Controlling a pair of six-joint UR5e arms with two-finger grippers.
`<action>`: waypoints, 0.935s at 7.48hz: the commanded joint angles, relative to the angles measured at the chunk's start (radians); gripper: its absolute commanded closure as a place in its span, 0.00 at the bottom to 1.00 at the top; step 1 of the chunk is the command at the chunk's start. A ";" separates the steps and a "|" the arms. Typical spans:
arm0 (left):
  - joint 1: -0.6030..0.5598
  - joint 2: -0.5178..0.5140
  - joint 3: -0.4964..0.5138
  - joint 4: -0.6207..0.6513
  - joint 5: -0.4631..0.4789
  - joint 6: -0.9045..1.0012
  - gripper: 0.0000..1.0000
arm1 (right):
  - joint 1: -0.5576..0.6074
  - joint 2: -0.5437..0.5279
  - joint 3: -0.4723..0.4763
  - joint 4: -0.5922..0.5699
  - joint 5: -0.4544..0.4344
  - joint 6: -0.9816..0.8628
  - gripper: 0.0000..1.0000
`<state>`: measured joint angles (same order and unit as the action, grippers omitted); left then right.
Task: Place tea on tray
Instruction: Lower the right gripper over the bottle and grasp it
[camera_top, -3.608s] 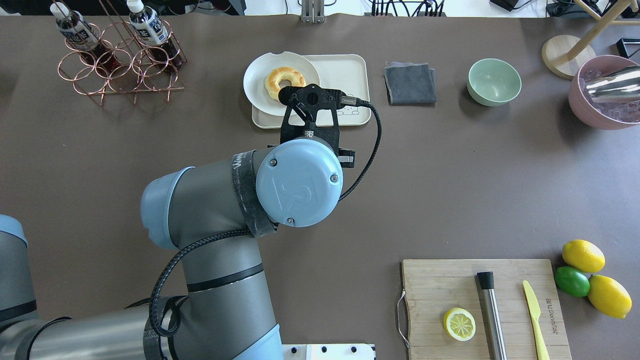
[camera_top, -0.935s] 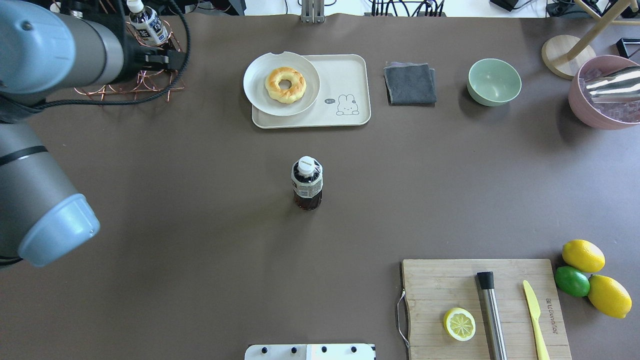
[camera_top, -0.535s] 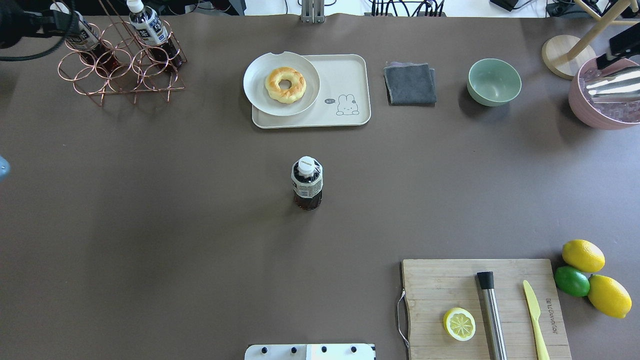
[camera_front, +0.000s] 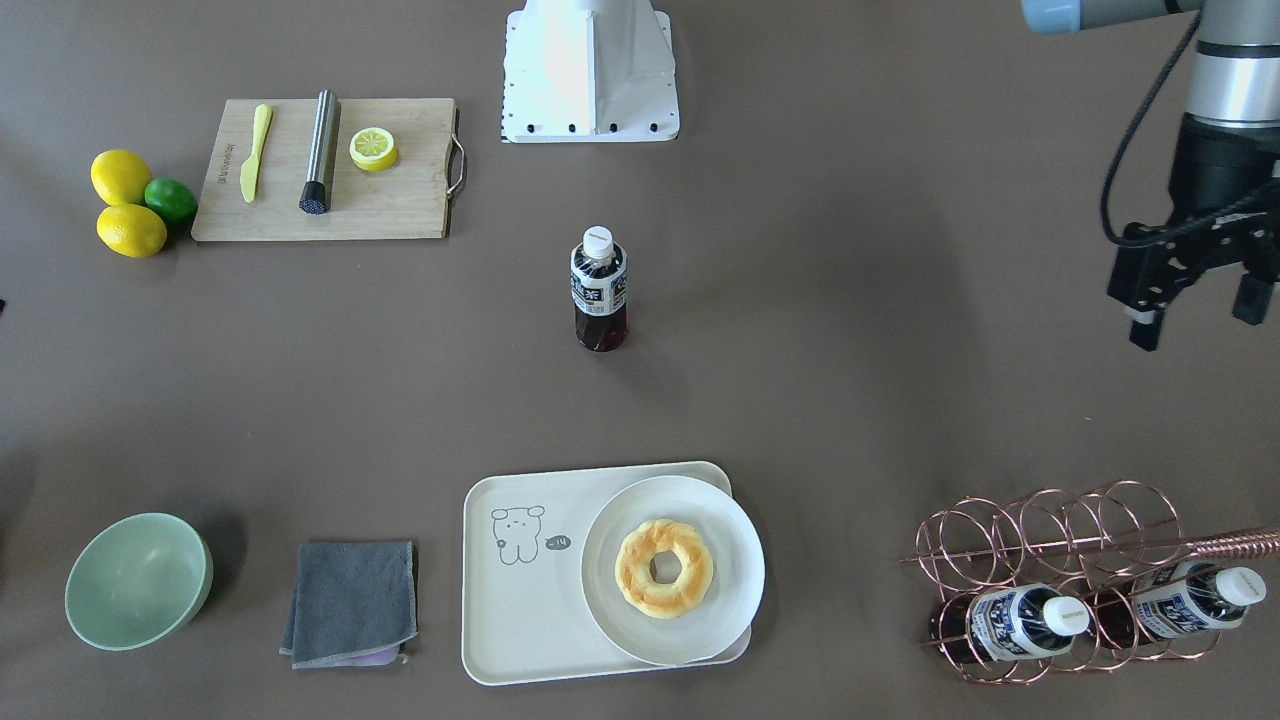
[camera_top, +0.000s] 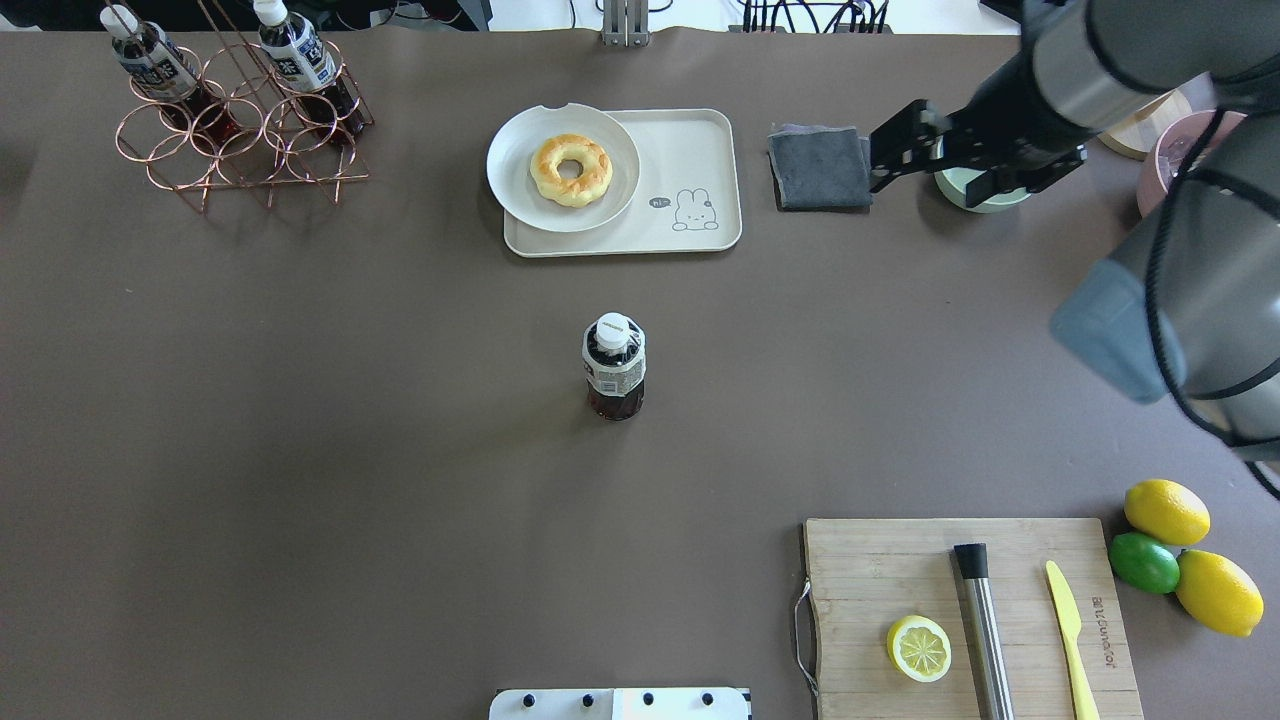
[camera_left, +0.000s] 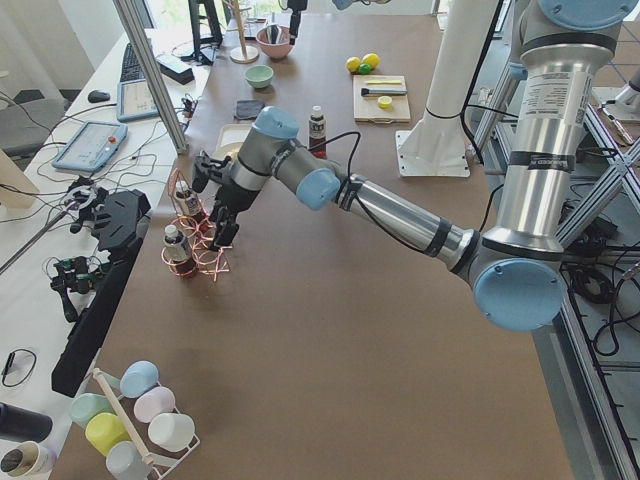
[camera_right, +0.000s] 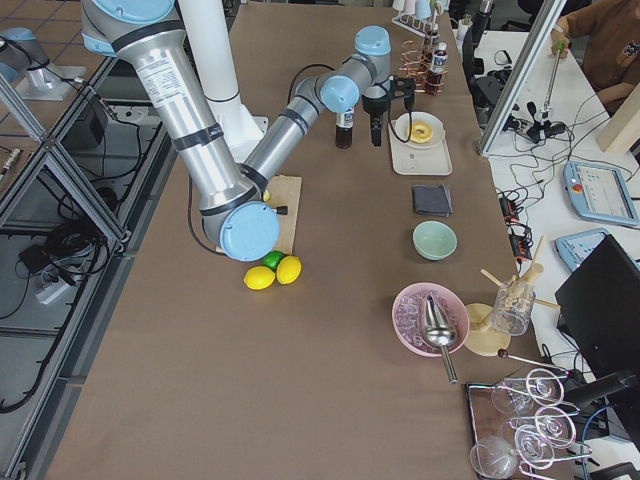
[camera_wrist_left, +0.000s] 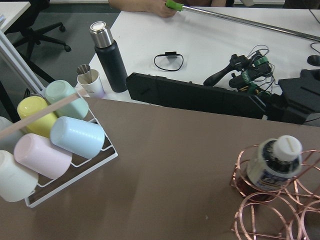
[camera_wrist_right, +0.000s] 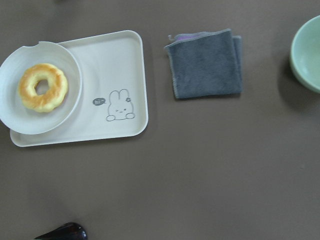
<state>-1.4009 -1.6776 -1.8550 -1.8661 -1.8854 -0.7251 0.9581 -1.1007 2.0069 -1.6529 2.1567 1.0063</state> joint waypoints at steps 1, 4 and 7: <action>-0.148 0.045 0.109 -0.041 -0.151 0.157 0.02 | -0.212 0.100 0.009 -0.013 -0.153 0.191 0.00; -0.150 0.068 0.227 -0.042 -0.155 0.159 0.02 | -0.336 0.318 0.000 -0.324 -0.256 0.264 0.00; -0.150 0.068 0.226 -0.044 -0.158 0.159 0.02 | -0.410 0.416 -0.121 -0.317 -0.302 0.252 0.00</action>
<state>-1.5506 -1.6099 -1.6298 -1.9080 -2.0411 -0.5661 0.5797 -0.7525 1.9654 -1.9633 1.8726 1.2688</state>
